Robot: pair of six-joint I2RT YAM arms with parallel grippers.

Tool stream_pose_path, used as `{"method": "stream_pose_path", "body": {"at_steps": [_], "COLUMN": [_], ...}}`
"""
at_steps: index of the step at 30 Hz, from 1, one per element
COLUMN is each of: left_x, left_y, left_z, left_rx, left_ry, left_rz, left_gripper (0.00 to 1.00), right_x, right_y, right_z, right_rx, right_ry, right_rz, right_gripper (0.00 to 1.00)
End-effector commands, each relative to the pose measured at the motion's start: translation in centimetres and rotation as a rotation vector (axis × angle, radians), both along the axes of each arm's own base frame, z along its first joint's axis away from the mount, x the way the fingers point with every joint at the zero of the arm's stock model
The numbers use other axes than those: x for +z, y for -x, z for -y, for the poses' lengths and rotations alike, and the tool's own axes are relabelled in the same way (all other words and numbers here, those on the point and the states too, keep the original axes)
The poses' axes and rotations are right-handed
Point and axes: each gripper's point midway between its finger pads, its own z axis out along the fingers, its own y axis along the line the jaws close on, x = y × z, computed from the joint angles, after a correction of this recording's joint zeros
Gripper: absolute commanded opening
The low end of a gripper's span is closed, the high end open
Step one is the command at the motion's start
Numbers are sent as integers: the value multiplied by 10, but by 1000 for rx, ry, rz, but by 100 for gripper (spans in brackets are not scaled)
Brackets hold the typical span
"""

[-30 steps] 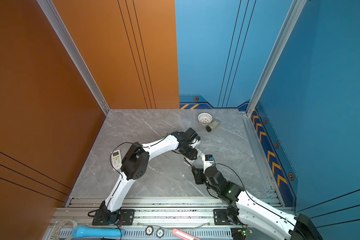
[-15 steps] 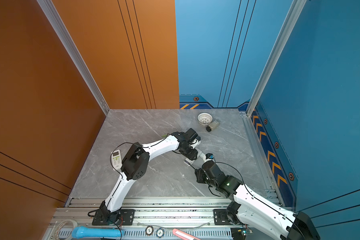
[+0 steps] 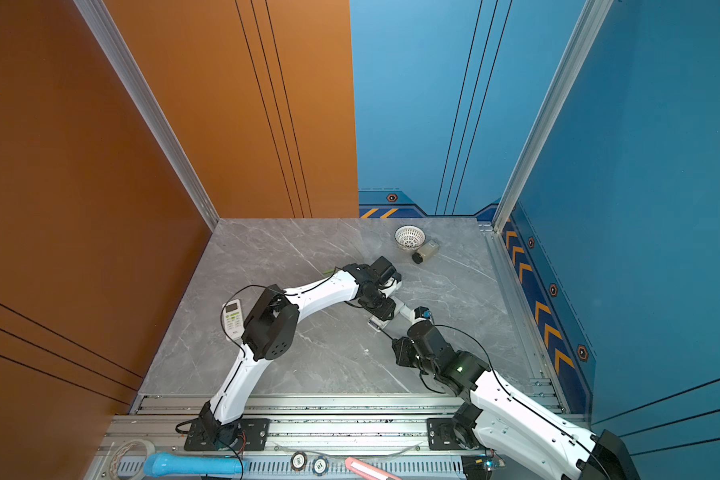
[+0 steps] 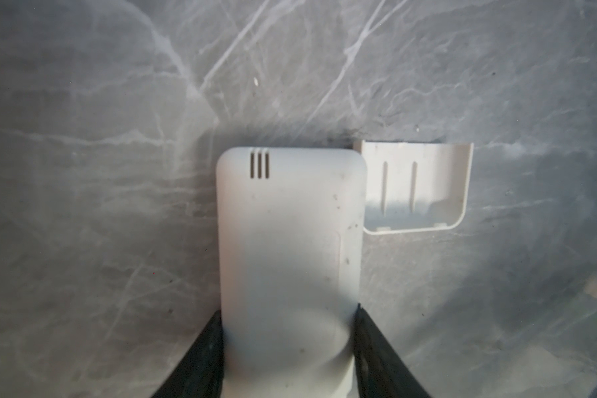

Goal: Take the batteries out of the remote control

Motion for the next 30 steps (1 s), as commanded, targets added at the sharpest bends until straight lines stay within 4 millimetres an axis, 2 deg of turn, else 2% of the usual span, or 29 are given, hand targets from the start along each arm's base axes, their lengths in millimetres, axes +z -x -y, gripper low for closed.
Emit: {"method": "stream_pose_path", "body": {"at_steps": [1, 7, 12, 20, 24, 30], "left_x": [-7, -7, -6, -6, -9, -7], "left_y": [8, 9, 10, 24, 30, 31], "left_z": [-1, -1, 2, 15, 18, 21], "left_rx": [-25, -27, -32, -71, -82, -82], "left_ry": [-29, -26, -17, 1, 10, 34], "left_rz": [-8, -12, -17, -34, -55, -67], "left_gripper": [0, 0, 0, 0, 0, 0], "right_x": [-3, -11, -16, -18, -17, -18], "right_y": [0, -5, -8, -23, -28, -23], "right_z": [-2, -8, -5, -22, -31, -35], "right_rx": [-5, 18, -1, 25, 31, 65], "right_ry": [-3, 16, 44, 49, -37, -173], "right_rz": [-27, -49, -75, -73, -2, 105], "right_gripper": [0, 0, 0, 0, 0, 0]}}
